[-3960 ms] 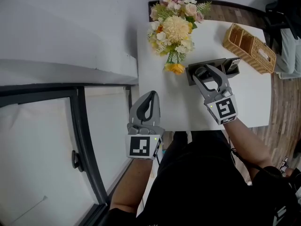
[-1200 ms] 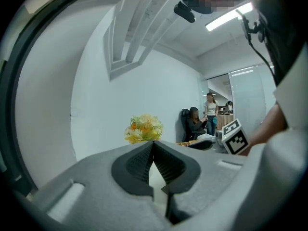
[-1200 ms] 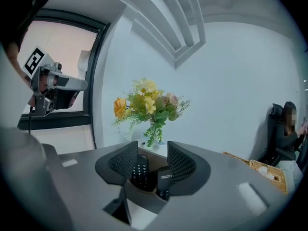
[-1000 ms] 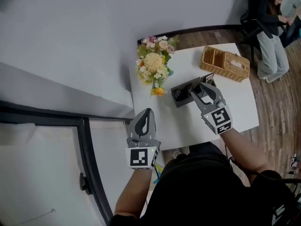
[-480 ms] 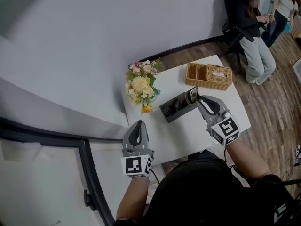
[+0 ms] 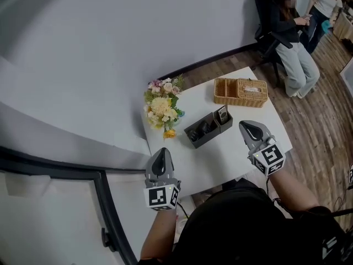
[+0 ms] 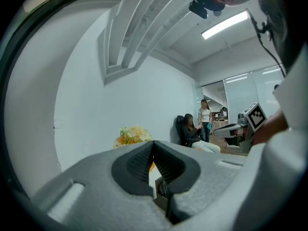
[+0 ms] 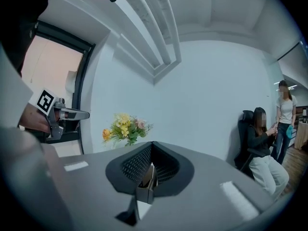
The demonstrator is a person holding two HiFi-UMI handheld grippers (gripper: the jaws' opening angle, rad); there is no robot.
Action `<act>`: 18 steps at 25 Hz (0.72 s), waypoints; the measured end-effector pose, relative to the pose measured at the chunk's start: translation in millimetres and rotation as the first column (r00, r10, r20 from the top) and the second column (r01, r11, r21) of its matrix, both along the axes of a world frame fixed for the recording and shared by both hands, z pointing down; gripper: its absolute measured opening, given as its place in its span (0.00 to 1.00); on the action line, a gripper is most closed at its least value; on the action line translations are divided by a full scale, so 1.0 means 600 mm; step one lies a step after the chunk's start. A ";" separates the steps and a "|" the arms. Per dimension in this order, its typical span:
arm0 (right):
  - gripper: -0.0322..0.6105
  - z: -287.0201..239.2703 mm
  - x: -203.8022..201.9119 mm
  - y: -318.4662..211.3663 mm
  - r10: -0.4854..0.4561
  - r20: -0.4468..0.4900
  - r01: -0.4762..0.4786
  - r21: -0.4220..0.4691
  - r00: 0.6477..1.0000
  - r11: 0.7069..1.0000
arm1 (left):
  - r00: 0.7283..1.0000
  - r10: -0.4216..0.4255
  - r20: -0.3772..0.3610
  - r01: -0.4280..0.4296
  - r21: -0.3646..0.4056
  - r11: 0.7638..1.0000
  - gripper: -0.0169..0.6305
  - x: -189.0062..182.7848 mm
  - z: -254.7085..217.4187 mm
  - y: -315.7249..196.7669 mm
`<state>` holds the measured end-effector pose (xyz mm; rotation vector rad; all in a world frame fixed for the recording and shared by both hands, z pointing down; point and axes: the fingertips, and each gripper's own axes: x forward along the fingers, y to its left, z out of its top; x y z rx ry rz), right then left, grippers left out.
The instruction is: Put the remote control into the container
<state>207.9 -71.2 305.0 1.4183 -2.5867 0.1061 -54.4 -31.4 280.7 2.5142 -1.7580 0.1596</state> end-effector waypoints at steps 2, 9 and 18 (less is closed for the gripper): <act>0.05 0.006 -0.001 0.003 0.000 -0.005 0.000 -0.007 1.000 1.000 | 1.000 -0.001 0.002 0.001 -0.003 1.000 0.03 -0.001 0.001 -0.002; 0.05 0.012 -0.006 -0.004 -0.002 0.012 0.002 -0.014 1.000 1.000 | 1.000 -0.006 0.001 0.006 0.008 1.000 0.03 -0.005 -0.006 -0.011; 0.05 0.002 -0.015 0.002 0.013 0.026 -0.012 -0.005 1.000 1.000 | 1.000 0.014 -0.026 -0.014 0.025 1.000 0.03 -0.003 -0.014 -0.017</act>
